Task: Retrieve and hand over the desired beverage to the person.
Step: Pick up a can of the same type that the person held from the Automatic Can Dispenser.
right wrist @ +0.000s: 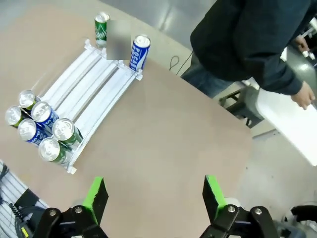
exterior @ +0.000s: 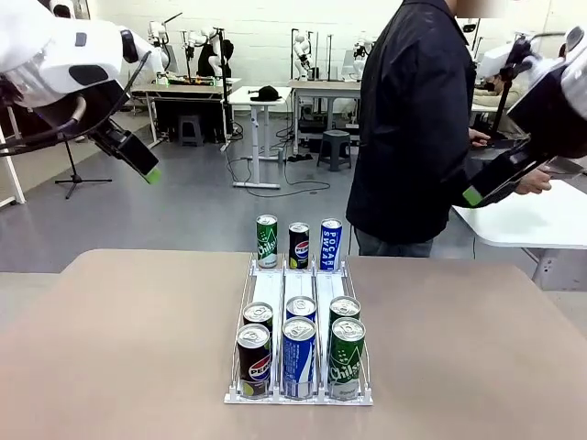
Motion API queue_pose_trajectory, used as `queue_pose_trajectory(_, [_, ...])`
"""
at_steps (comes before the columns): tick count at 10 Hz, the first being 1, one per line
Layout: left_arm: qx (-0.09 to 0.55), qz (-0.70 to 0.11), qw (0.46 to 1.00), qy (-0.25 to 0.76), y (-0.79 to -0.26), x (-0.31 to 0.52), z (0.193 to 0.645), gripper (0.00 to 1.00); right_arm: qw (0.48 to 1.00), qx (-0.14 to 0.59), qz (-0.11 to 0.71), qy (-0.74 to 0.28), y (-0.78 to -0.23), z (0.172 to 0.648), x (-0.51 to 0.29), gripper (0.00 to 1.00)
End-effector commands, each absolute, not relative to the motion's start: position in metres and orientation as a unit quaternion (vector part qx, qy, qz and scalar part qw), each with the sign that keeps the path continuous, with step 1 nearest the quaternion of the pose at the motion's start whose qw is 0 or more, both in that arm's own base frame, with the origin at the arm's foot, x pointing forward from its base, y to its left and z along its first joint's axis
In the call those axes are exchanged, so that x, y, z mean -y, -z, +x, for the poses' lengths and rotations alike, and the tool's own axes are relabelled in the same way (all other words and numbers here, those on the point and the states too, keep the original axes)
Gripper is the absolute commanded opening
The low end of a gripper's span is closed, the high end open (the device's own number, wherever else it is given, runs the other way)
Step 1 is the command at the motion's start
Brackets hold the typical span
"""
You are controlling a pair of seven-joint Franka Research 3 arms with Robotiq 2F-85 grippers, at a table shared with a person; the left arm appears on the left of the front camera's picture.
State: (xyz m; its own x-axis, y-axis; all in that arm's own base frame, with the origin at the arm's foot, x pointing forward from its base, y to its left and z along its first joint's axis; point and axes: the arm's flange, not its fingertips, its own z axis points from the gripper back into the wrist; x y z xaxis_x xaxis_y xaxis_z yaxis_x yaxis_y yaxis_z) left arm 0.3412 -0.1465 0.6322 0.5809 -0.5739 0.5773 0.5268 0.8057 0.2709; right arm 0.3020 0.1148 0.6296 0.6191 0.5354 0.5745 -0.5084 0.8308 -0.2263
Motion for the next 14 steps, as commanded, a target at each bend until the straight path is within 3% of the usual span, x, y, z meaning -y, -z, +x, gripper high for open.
queue_pose_trajectory(1, [0.331,0.025,0.892,0.306,-0.608,0.144,0.349,1.0,0.901,0.322,-0.02,-0.291,-0.596,0.317,-0.118,1.0])
queue_pose_trajectory(2, [0.337,0.035,0.888,0.31,-0.632,0.146,0.341,1.0,0.9,0.326,-0.021,-0.29,-0.63,0.302,-0.115,1.0])
queue_pose_trajectory(4, [0.313,-0.139,0.852,0.396,-0.633,0.091,0.332,1.0,0.889,0.292,0.086,-0.341,-0.619,0.295,-0.055,1.0])
queue_pose_trajectory(7, [0.309,-0.255,0.822,0.405,-0.648,-0.012,0.308,1.0,0.873,0.291,0.244,-0.305,-0.614,0.283,0.076,1.0])
queue_pose_trajectory(10, [0.313,-0.255,0.845,0.351,-0.648,-0.055,0.294,1.0,0.857,0.34,0.284,-0.264,-0.626,0.263,0.141,1.0])
queue_pose_trajectory(14, [0.315,-0.263,0.865,0.289,-0.642,-0.071,0.299,1.0,0.856,0.342,0.285,-0.264,-0.631,0.266,0.148,1.0])
